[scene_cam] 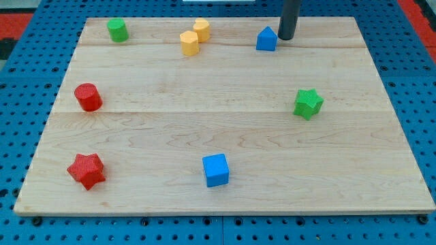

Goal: Nudge the green star down a bit

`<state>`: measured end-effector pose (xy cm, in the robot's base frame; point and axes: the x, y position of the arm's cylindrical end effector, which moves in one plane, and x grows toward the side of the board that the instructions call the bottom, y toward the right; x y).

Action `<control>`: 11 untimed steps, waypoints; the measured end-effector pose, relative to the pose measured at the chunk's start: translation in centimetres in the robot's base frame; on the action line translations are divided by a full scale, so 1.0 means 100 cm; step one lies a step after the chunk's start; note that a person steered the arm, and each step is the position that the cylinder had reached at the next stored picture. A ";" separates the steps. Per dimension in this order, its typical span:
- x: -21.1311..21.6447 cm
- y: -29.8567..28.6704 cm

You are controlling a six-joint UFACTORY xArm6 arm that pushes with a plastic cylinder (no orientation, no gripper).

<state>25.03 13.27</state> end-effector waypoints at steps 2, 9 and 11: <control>0.001 0.000; 0.173 0.063; 0.175 0.073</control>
